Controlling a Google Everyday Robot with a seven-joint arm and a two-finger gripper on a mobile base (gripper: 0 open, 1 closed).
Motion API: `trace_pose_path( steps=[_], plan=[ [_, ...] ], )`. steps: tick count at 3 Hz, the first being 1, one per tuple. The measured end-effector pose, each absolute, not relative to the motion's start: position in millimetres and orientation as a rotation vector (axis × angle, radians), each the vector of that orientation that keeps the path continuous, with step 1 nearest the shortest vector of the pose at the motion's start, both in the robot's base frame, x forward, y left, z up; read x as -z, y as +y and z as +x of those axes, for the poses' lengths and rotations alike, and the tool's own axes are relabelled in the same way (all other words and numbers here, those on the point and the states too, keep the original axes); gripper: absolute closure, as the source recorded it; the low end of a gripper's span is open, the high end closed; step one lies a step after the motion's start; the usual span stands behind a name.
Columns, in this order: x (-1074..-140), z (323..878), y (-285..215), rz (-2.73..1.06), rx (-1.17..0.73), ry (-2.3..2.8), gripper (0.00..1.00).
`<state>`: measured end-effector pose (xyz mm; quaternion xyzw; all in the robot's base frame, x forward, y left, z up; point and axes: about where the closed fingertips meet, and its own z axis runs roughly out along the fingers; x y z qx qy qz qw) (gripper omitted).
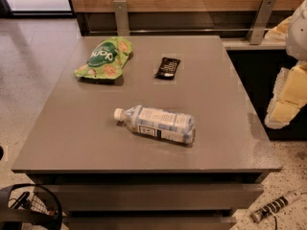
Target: Place blue plastic bottle upright
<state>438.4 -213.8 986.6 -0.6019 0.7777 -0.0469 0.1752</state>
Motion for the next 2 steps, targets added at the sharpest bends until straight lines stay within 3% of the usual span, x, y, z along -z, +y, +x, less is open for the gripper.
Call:
trace_pose_path(
  steps=[2],
  plan=[
    [-976.8, 457.3, -178.7, -1.751, 0.080, 2.202, 0.00]
  ],
)
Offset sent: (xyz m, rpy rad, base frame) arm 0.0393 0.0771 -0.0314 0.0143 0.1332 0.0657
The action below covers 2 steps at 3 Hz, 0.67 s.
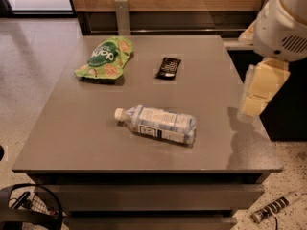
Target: Place blue plastic bottle upright
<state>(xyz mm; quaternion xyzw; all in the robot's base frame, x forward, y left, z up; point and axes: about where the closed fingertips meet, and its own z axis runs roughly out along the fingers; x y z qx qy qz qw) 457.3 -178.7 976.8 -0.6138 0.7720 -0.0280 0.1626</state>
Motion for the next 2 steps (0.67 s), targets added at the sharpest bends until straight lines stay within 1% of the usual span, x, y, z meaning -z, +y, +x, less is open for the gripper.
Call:
trace_pose_path(
  steps=[1, 2],
  plan=[
    [-957.7, 469.9, -145.4, -1.782, 0.012, 2.286, 0.00],
    [-942.6, 473.0, -119.6, -1.751, 0.000, 2.399, 0.00]
  ],
)
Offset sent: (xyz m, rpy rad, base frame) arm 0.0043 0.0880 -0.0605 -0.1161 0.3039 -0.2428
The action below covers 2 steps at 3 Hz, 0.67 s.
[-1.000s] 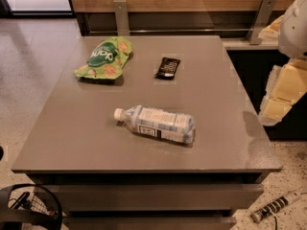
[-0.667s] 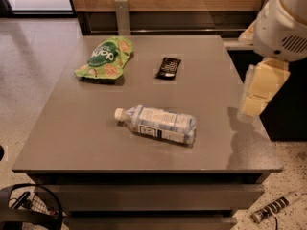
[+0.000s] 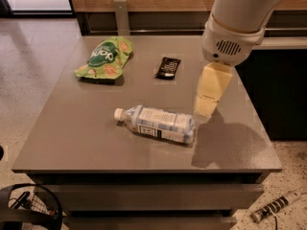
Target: Place blue plastic bottle upright
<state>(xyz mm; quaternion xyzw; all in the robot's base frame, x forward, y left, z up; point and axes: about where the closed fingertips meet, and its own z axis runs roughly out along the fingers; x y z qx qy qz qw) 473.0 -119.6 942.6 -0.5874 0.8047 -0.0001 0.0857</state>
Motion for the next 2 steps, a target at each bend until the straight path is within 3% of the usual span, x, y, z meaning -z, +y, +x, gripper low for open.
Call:
trace_pose_path(
  steps=[2],
  plan=[
    [-905.9, 464.8, -70.6, -1.605, -0.001, 2.581, 0.00]
  ],
)
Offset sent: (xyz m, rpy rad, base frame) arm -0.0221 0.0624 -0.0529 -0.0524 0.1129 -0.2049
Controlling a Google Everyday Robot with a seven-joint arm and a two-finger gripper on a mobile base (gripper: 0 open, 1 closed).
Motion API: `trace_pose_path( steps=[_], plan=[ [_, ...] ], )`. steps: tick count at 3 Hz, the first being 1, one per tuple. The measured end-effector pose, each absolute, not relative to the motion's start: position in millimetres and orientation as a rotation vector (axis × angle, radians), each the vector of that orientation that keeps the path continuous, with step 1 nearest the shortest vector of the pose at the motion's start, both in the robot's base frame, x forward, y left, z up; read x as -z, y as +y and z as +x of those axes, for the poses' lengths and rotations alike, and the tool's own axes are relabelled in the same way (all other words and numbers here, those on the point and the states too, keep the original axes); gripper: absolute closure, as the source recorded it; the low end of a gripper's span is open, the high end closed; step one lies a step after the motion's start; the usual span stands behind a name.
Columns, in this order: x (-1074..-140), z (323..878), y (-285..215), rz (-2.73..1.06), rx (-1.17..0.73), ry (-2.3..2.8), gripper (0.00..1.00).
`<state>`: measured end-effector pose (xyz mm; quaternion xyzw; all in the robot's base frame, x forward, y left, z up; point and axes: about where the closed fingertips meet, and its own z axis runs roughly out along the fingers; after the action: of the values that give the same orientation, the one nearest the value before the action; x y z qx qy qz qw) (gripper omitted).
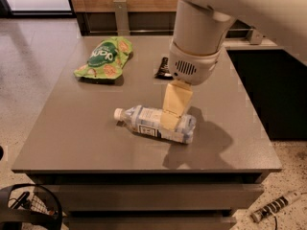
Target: Place blue plastic bottle upright
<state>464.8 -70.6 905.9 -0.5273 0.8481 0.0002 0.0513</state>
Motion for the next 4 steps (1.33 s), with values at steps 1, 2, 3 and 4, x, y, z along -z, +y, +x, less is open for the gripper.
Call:
trace_pose_path(
  steps=[1, 2, 3, 4],
  plan=[
    [-894.0, 456.6, -45.0, -1.593, -0.024, 2.574, 0.00],
    [-882.3, 454.7, -26.8, -1.626, -0.058, 2.559, 0.00],
    [-863.6, 455.9, -16.0, -1.666, -0.110, 2.556, 0.00],
    [-852.4, 457.5, -11.1, -1.695, -0.142, 2.539, 0.00]
  ],
)
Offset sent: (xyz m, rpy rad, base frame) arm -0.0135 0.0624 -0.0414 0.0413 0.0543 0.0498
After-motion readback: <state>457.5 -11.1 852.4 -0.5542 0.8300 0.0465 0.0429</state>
